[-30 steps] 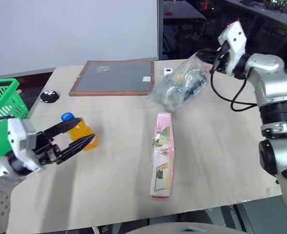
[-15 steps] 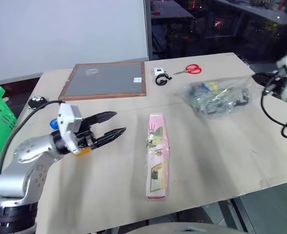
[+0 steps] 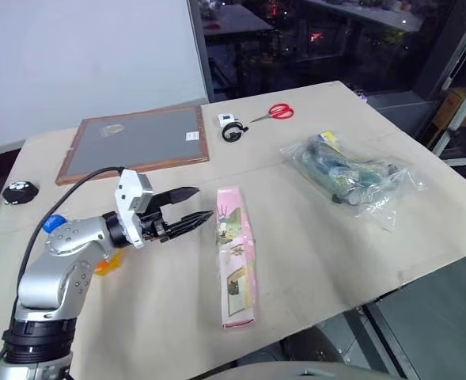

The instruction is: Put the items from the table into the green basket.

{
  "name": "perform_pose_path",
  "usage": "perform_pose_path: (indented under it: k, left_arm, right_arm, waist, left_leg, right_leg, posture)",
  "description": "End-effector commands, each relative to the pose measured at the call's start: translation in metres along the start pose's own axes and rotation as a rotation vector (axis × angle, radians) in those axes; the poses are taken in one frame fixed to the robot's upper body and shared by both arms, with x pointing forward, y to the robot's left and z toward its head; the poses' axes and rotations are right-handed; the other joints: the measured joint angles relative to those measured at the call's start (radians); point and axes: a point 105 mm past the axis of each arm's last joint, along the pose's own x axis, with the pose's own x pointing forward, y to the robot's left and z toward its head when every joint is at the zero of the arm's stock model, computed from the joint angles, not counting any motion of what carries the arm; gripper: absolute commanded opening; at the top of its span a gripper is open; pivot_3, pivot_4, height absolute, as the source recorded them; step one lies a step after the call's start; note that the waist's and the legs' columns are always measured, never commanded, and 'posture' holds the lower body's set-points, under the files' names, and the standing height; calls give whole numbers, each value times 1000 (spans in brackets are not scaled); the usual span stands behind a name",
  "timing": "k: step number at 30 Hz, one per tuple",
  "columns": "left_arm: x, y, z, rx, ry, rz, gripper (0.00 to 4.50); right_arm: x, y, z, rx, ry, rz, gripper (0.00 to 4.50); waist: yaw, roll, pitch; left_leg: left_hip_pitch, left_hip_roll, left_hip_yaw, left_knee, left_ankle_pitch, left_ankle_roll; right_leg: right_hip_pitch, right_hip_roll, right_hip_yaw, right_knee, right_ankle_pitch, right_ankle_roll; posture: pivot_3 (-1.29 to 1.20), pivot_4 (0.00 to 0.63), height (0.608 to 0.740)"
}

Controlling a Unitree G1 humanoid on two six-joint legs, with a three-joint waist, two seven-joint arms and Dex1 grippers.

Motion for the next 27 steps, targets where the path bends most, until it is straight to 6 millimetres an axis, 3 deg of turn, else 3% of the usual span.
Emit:
perform_pose_path:
  k: [1,5,9,13,20,22,27]
  left_arm:
    - [-3,-3,10,33,-28,46,3438]
    - [-2,-11,29,21,-162,122,3438]
    - [0,-26,52,32,-330,238,3438]
    - [-16,-36,37,53,-274,376,3438]
    - [-82,-29,-12,75,-118,818,3438]
    - [-88,-29,-28,69,-85,877,3438]
    - [-94,-18,-40,70,-118,961,3438]
  right_arm:
    - [4,40,4,44,-52,194,4435]
    - [14,75,5,137,-122,346,4435]
    - [28,89,9,183,-189,423,4435]
    - [35,92,15,214,-293,496,4435]
    - [53,100,14,282,-300,702,4435]
    - [57,104,13,271,-291,736,4435]
    - [57,114,13,214,-267,814,4435]
  waist:
    - [1,-1,0]
    - [12,-1,0]
    - [47,-2,0]
    - [88,-2,-1]
    - [203,-4,0]
    - [231,-5,0]
    - [270,-5,0]
  left_leg:
    - [0,0,0,0,0,0]
    - [0,-1,0,1,0,0]
    - [1,-1,1,2,0,0]
    - [2,-1,0,1,0,0]
    - [9,-1,3,1,0,0]
    - [13,-1,3,1,0,0]
    - [14,-2,4,2,0,0]
  right_leg:
    - [1,0,0,0,0,0]
    - [1,-1,0,0,0,0]
    - [1,-1,1,-1,1,2]
    - [1,0,1,0,2,2]
    - [3,0,2,-1,-1,-3]
    - [7,-1,2,-2,-1,-3]
    - [10,-1,3,-5,-1,-3]
  posture:
    - [-138,0,740]
    - [-87,0,740]
    - [-1,0,740]
    - [74,0,740]
    - [170,0,740]
    - [188,0,740]
    - [168,0,740]
